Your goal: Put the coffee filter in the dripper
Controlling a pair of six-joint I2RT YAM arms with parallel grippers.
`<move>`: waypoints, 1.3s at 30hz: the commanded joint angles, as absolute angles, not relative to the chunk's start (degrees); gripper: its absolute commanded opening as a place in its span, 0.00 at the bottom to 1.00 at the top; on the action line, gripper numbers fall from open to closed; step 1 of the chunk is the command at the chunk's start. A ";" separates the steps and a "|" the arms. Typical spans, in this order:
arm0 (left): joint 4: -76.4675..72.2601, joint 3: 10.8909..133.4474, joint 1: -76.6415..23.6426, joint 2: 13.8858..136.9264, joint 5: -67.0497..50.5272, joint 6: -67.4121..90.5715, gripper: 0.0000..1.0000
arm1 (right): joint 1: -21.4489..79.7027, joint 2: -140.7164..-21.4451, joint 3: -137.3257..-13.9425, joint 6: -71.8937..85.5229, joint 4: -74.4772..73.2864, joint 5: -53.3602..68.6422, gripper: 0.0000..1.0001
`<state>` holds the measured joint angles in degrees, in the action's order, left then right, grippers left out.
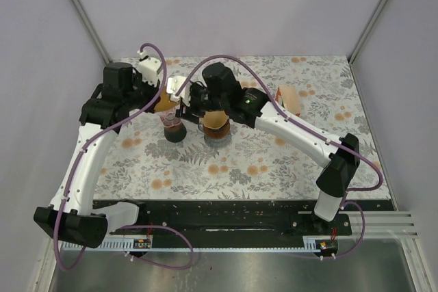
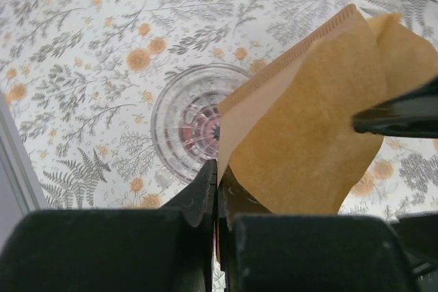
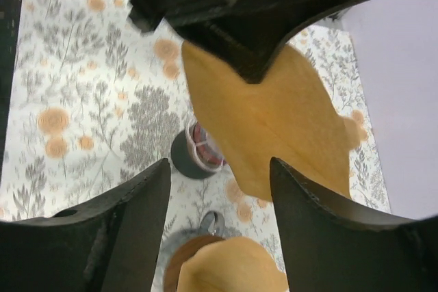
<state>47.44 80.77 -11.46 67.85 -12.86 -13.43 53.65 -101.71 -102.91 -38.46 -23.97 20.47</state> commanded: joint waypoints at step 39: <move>32.43 71.46 -9.93 63.11 6.51 10.64 0.01 | 51.50 -119.97 -123.03 21.81 -16.85 -1.76 0.13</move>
